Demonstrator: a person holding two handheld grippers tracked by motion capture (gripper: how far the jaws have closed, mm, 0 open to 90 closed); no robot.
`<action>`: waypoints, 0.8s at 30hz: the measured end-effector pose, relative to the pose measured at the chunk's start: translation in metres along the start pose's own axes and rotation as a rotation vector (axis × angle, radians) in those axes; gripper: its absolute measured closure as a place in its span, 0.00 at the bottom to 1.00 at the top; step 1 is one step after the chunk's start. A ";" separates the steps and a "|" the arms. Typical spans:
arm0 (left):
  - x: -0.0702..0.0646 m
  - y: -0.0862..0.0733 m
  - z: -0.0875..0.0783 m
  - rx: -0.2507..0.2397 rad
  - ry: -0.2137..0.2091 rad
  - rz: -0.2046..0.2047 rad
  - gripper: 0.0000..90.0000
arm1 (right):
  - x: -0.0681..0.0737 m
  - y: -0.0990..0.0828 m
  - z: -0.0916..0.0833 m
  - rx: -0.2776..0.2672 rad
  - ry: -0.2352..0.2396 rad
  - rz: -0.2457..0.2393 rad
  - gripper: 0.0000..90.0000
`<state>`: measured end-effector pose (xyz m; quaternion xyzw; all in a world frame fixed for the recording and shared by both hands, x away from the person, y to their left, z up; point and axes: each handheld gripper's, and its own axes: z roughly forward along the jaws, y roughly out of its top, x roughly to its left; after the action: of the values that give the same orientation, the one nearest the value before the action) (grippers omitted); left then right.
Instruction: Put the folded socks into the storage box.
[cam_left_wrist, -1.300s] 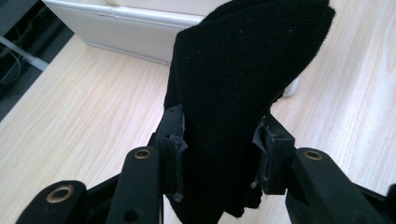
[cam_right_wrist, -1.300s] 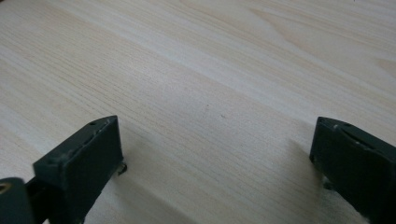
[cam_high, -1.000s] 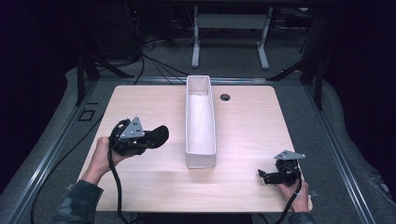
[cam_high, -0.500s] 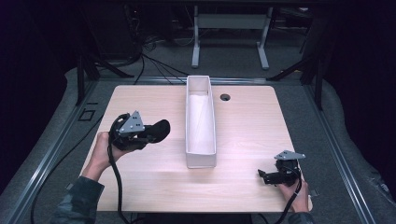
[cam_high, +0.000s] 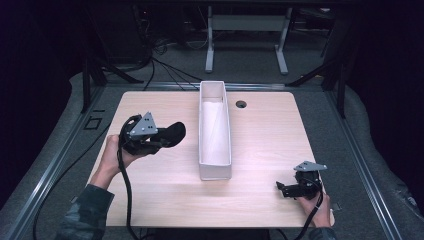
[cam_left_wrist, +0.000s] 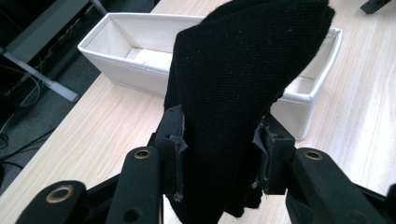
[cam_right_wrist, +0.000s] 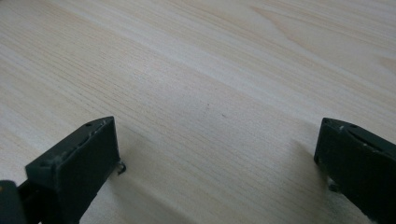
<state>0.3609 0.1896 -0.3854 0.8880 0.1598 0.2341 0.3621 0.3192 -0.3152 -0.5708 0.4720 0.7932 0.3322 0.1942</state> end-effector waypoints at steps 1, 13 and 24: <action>0.000 0.001 0.000 -0.001 -0.001 0.002 0.67 | 0.000 0.000 0.000 0.000 0.000 0.000 0.00; 0.003 0.014 0.005 -0.026 -0.011 0.008 0.67 | 0.000 0.000 0.000 0.000 0.001 -0.001 0.00; 0.000 0.030 0.015 -0.045 -0.031 0.023 0.67 | 0.000 0.000 0.000 0.000 0.001 -0.001 0.00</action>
<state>0.3720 0.1605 -0.3730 0.8850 0.1386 0.2278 0.3816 0.3193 -0.3152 -0.5708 0.4714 0.7935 0.3324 0.1940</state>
